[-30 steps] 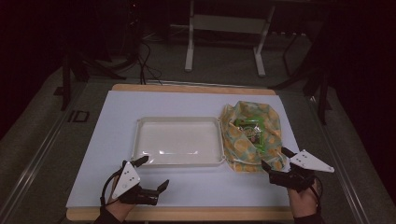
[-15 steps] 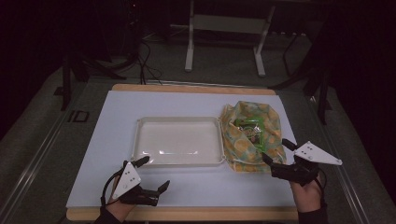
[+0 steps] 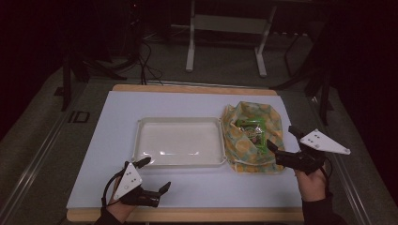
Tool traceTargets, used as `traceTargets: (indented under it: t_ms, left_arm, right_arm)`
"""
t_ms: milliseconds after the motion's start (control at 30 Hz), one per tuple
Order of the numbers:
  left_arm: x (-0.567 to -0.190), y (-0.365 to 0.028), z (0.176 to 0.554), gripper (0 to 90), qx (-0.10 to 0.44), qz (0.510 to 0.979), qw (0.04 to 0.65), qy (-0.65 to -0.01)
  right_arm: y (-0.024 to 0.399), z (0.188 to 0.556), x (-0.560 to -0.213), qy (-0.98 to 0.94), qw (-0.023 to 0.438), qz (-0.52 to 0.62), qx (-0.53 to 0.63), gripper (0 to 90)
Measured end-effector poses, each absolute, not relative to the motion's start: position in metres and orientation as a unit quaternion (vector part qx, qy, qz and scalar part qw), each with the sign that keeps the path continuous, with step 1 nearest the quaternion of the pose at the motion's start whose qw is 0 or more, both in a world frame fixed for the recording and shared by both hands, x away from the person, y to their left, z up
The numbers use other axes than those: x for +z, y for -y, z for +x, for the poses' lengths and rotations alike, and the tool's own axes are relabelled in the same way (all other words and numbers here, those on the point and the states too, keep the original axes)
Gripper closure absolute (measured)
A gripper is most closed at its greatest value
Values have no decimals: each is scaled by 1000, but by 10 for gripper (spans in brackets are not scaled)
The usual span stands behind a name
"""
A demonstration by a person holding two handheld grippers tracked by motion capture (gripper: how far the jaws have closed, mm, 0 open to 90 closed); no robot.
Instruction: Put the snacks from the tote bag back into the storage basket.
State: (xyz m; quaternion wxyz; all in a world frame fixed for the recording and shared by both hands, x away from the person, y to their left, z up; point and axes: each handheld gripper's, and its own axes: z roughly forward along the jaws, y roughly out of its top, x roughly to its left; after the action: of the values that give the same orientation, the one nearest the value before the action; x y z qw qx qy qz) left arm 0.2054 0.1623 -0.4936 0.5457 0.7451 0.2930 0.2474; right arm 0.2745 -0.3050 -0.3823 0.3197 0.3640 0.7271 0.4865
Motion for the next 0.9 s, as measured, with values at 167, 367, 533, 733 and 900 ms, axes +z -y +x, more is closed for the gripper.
traceTargets:
  t_ms: [167,367,533,733,900]
  left_arm:
    - [-494,-162,206,2,246,746,546,-293]
    - [-494,-161,206,2,245,747,544,-292]
    - [-494,-161,206,2,244,748,544,-291]
    - [-494,-161,207,2,245,748,544,-291]
    - [-495,-161,207,2,244,749,544,-291]
  right_arm:
    - [306,286,-380,-721,325,375,484,116]
    - [308,302,-377,-721,325,383,478,117]
    - [311,316,-378,-715,312,398,482,118]
    - [310,330,-379,-719,307,406,472,130]
    - [308,344,-384,-728,295,413,461,135]
